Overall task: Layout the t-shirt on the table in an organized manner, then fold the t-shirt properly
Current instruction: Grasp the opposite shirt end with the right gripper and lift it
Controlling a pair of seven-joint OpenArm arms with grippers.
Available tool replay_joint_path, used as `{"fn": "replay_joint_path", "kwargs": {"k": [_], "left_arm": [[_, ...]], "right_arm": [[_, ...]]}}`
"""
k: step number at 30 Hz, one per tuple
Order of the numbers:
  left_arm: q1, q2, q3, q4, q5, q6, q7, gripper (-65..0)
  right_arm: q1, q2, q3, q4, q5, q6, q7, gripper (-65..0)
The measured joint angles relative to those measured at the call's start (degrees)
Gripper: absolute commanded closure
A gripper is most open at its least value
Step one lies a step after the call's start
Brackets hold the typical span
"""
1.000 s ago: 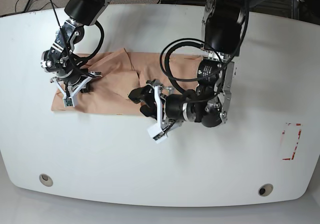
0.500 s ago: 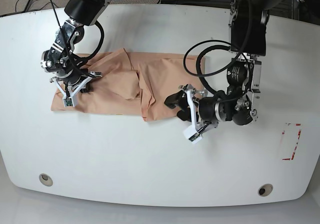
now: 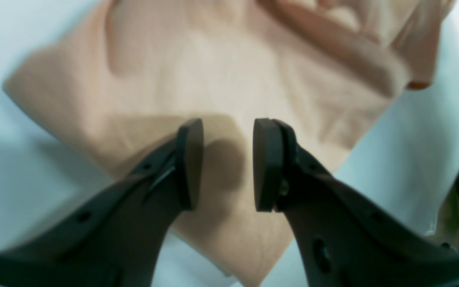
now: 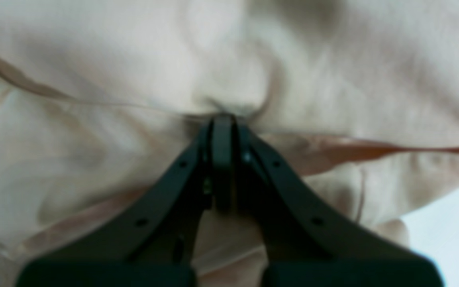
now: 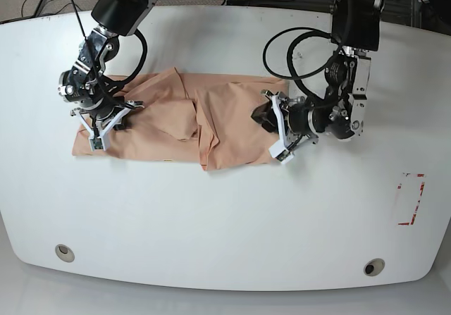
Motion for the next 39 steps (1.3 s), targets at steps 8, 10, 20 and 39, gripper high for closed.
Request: {"fn": "replay_joint_path", "kwargs": {"k": [8,10,20,39], "left_arm": [[0.59,-1.84,-0.13,-6.69,-1.53,-3.87,-4.28,-17.5],[0.33,-2.29,-0.11,-7.72,-1.70,-4.35,-5.49,-17.5],[-0.22,-5.27,0.04,-12.44,-4.33,-5.20,-11.37,-17.6],[-0.59,-9.70,-0.17,-15.63,-6.45,-5.86,-15.19,-17.6]], "right_arm": [[-0.90,-2.47,0.07,6.93,-2.40,0.02,-3.34,-1.6],[-0.98,-3.15,0.00,10.45,-2.08,0.07,-4.50,-3.0],[1.73,-3.61,1.75,25.11,6.47,0.37,-19.28,-47.9],[3.72,8.55,19.65,0.48,42.45,-0.24,-30.60,-57.4]]}}
